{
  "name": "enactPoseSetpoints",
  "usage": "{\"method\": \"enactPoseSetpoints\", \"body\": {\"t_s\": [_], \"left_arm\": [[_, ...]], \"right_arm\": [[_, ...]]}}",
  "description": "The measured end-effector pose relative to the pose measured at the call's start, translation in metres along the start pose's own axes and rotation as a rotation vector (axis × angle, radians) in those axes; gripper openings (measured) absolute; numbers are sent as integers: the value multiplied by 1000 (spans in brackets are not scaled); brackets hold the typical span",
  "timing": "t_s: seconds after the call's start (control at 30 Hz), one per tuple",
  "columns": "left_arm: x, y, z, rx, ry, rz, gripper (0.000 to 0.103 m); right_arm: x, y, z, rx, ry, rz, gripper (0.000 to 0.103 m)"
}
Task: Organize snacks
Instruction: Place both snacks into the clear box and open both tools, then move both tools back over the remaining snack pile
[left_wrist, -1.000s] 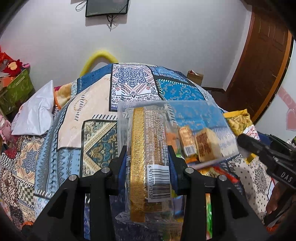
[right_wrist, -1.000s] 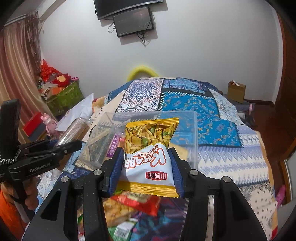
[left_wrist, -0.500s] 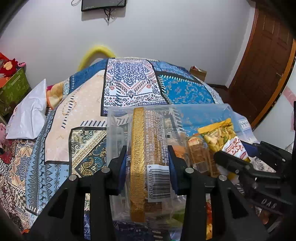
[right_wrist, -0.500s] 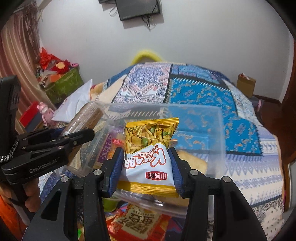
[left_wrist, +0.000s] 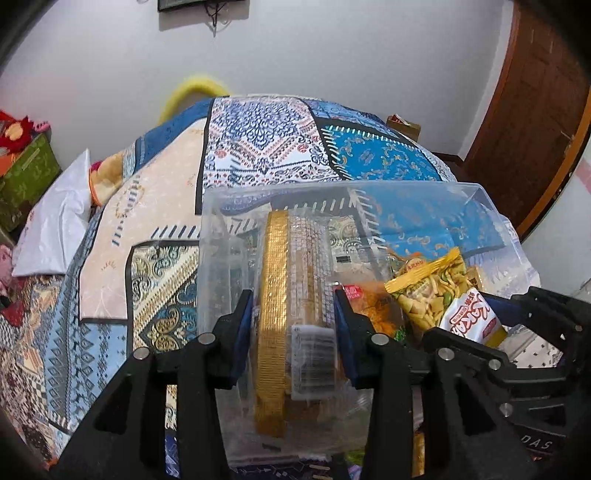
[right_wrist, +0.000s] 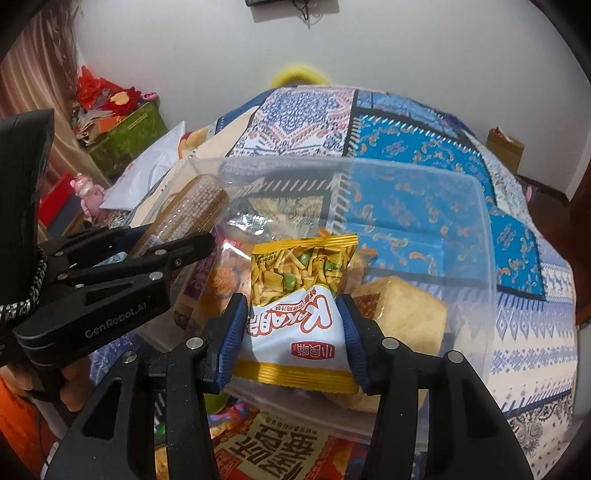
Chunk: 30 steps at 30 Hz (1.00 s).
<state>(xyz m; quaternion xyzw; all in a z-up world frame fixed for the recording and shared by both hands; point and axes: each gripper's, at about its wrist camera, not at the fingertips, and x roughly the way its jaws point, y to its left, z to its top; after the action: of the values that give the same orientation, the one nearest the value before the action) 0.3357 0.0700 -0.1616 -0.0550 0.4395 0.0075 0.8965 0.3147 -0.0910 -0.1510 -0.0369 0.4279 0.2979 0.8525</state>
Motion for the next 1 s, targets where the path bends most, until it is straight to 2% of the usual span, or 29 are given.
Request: {"method": "enactPoseSetpoints", "body": {"t_s": [0.1,0.23,0.57,0.63,0.77,0.87,1.0], "left_arm": [[-6,3,-2,-24,17,-36,52],[-23,-3,-9,24,-5,-2,53],[-100,-6,-38,63,-69,5,58],[-118,-6,-49,60,-77,-6,62],[-141,-9,-70,62,-74,-23,64],[-154,-12,-88,59,-64,-40,64],[-162,-24,-108,78,-42,-64,64]], "right_arm": [[-2,0,-1,5,13,-2,52],[-14,3,-3,2,-22,-30,69],[-73,12,-21,-28,-110,-72,69],[-89,16,-29,-35,-126,-78,69],[-106,20,-45,-44,-143,-89,71],[-113,26,-61,-52,-147,-96,78],[-114,30,-87,-55,-129,-103,79]]}}
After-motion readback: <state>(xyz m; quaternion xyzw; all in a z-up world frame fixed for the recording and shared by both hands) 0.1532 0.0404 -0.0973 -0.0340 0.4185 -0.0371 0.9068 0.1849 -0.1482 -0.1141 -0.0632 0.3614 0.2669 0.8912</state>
